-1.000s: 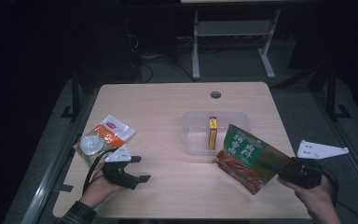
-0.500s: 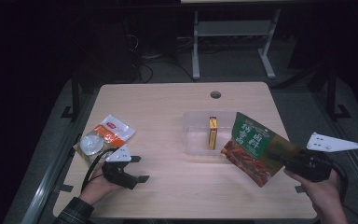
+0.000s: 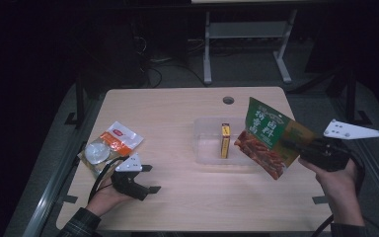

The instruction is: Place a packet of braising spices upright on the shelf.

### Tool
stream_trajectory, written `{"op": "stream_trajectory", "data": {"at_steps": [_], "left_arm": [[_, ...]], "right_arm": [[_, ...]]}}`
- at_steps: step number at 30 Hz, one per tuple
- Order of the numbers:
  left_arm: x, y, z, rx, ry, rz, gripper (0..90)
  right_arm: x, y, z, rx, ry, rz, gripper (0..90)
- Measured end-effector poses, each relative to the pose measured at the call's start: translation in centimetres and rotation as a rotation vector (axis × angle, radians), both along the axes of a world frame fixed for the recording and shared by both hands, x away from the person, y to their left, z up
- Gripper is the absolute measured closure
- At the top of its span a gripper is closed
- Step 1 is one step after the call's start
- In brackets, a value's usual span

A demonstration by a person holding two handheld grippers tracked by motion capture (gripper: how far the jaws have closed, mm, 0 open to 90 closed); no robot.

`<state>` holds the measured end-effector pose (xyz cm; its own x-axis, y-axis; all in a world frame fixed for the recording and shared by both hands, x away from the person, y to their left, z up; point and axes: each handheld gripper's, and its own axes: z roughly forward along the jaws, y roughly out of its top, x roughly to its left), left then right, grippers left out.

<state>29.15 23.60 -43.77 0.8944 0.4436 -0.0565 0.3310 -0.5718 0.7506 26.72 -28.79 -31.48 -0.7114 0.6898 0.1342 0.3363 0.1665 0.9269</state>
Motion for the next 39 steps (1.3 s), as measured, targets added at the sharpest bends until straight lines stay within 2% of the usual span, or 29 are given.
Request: {"op": "stream_trajectory", "data": {"at_steps": [12,18,22,28,33,39], "left_arm": [[-0.1,-0.5,-0.2,-0.006,0.024,-0.012,17.4],[0.0,-0.5,-0.2,-0.017,0.029,-0.012,16.9],[0.1,-0.5,-0.2,-0.014,0.029,-0.014,16.9],[0.2,-0.7,-0.2,-0.018,0.024,-0.016,16.9],[0.1,-0.6,-0.2,-0.017,0.021,-0.010,16.9],[-0.5,-0.3,-0.2,-0.019,0.020,0.003,16.9]], "right_arm": [[3.4,1.1,0.6,0.008,-0.011,-0.037,89.4],[4.9,1.5,0.3,-0.010,-0.012,-0.062,89.4],[5.9,1.6,0.0,-0.003,-0.013,-0.082,89.5],[7.4,2.5,-0.6,0.007,-0.005,-0.074,89.4],[8.3,3.2,-0.8,0.003,-0.012,-0.069,89.5],[8.7,3.1,-0.7,0.000,-0.018,-0.078,89.4]]}}
